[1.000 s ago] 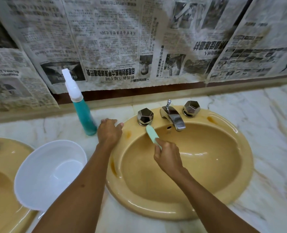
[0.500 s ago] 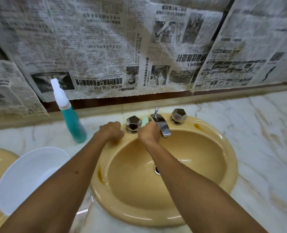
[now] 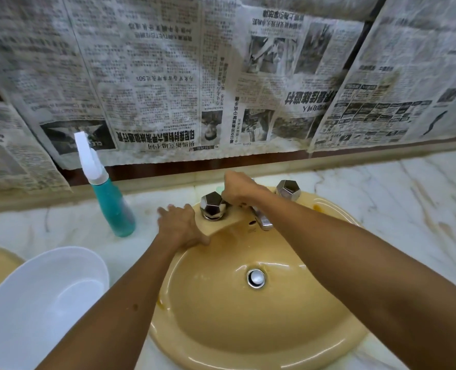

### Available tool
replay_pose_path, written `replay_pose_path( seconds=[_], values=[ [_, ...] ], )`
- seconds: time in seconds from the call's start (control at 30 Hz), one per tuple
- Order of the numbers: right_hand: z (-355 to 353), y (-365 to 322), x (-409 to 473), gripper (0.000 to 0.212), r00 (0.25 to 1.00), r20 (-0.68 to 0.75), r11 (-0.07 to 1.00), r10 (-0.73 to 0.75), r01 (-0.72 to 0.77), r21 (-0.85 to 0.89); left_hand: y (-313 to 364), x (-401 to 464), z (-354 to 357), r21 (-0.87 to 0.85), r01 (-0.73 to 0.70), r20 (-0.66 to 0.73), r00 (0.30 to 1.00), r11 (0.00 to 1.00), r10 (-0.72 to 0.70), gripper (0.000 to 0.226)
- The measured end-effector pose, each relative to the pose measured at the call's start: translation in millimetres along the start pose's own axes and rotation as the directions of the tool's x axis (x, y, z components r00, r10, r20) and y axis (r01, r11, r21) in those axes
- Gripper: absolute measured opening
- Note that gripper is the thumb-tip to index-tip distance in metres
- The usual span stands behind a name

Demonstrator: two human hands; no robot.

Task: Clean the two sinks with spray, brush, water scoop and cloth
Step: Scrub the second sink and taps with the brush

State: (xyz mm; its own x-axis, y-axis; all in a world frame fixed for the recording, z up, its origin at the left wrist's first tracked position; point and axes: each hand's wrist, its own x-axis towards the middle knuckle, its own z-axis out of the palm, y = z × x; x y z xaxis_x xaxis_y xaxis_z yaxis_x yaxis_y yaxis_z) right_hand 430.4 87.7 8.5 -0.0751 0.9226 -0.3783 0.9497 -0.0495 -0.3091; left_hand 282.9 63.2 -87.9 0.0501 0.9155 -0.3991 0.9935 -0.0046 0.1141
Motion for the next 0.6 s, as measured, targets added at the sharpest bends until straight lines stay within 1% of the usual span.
replay_pose_path(
  seconds=[0.1,0.17,0.2,0.3,0.33,0.47,0.53,0.6],
  values=[
    [-23.8,11.6,12.2,0.013,0.986,0.156,0.989,-0.064,0.083,-0.119,-1.7,3.6,3.5,-0.021,0.008,0.003,1.000,1.000,-0.008,0.090],
    [-45.7,21.9,25.6,0.014,0.966,0.244,0.977,-0.087,0.131,-0.171,-1.4,4.2,1.2,-0.005,0.000,-0.004,1.000,1.000,0.000,0.090],
    [-53.6,26.6,32.1,0.013,0.960,0.257,0.971,-0.108,0.157,-0.178,-0.7,3.9,0.3,0.000,-0.001,-0.005,1.000,1.000,0.001,0.090],
    [-62.7,33.2,51.9,0.022,0.959,0.200,0.939,-0.201,0.247,-0.238,2.3,3.7,-3.8,0.007,0.010,0.003,1.000,1.000,-0.010,0.088],
    [-62.7,34.6,58.4,0.024,0.951,0.207,0.924,-0.230,0.280,-0.260,2.8,3.9,-4.8,0.006,0.012,0.008,1.000,1.000,-0.012,0.088],
    [-61.5,43.9,80.1,0.019,0.910,0.298,0.919,-0.287,0.349,-0.181,-0.2,6.0,0.0,-0.021,0.037,0.017,0.999,0.999,-0.036,0.096],
    [-59.2,51.6,91.6,0.021,0.888,0.321,0.900,-0.328,0.397,-0.179,1.2,7.0,3.5,-0.015,0.060,0.020,0.998,0.998,-0.059,0.101],
    [-52.9,55.5,97.4,0.020,0.882,0.331,0.899,-0.336,0.405,-0.165,1.0,8.5,4.2,-0.013,0.056,0.018,0.998,0.998,-0.056,0.103]
  ],
)
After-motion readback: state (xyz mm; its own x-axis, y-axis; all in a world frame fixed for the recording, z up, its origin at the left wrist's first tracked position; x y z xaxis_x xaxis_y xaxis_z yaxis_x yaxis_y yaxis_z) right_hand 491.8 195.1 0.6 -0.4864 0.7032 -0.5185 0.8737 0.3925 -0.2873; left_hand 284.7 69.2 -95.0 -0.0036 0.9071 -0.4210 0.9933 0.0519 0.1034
